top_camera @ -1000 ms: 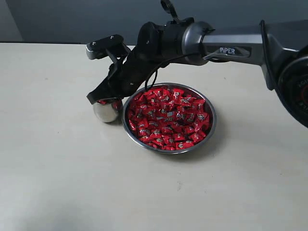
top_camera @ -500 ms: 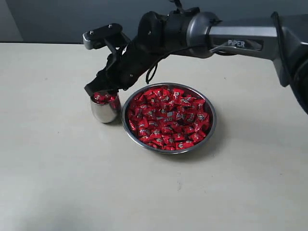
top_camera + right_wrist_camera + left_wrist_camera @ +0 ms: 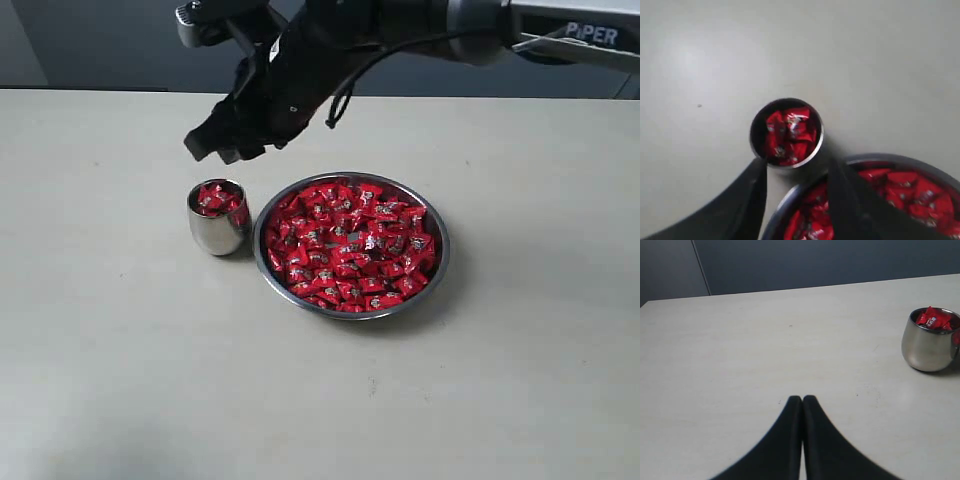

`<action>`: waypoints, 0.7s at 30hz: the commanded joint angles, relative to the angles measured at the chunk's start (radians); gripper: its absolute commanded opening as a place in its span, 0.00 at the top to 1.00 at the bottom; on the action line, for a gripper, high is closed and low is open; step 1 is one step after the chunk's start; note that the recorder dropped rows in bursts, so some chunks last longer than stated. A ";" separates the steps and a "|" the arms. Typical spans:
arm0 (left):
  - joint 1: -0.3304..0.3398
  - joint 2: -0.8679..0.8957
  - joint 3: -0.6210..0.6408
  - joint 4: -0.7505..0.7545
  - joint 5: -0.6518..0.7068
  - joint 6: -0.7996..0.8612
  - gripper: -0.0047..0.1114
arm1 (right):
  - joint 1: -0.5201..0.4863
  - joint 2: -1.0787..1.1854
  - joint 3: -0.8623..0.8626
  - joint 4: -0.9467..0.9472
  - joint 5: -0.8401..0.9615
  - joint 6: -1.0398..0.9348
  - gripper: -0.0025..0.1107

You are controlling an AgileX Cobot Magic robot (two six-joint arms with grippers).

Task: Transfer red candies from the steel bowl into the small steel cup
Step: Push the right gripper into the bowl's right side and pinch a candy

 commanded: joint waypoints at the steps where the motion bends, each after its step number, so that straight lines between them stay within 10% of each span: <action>1: -0.005 -0.005 -0.008 0.002 -0.005 -0.003 0.96 | -0.004 -0.065 0.090 -0.158 0.010 0.110 0.63; 21: -0.005 -0.005 -0.008 0.002 -0.005 -0.003 0.96 | -0.191 -0.243 0.616 -0.242 -0.307 0.161 0.63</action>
